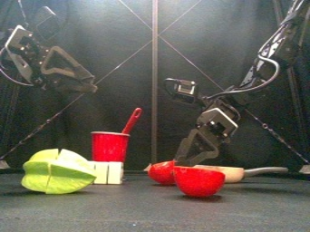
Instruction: Grab apple half
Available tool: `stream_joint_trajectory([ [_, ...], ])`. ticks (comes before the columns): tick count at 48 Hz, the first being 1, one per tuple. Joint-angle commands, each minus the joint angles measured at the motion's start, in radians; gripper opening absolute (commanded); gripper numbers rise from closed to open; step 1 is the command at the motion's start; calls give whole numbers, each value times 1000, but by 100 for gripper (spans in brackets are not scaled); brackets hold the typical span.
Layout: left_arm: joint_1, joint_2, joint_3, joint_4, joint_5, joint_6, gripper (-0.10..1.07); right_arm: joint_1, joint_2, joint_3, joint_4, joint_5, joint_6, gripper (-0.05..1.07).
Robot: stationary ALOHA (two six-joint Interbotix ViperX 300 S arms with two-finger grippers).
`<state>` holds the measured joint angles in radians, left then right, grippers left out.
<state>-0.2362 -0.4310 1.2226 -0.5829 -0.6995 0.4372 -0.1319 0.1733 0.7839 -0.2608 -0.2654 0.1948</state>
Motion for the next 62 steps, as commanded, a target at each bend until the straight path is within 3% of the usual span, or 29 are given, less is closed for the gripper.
stream_joint_trajectory([
  [1, -2, 0, -18, 3, -5, 0, 80, -5, -15, -20, -6, 5, 0, 94],
  [37, -2, 2, -18, 3, -5, 0, 80, 3, 37, -98, -18, 8, 0, 94],
  [62, -2, 0, -17, 3, -5, 0, 80, 5, 46, -100, -34, 8, 3, 91],
])
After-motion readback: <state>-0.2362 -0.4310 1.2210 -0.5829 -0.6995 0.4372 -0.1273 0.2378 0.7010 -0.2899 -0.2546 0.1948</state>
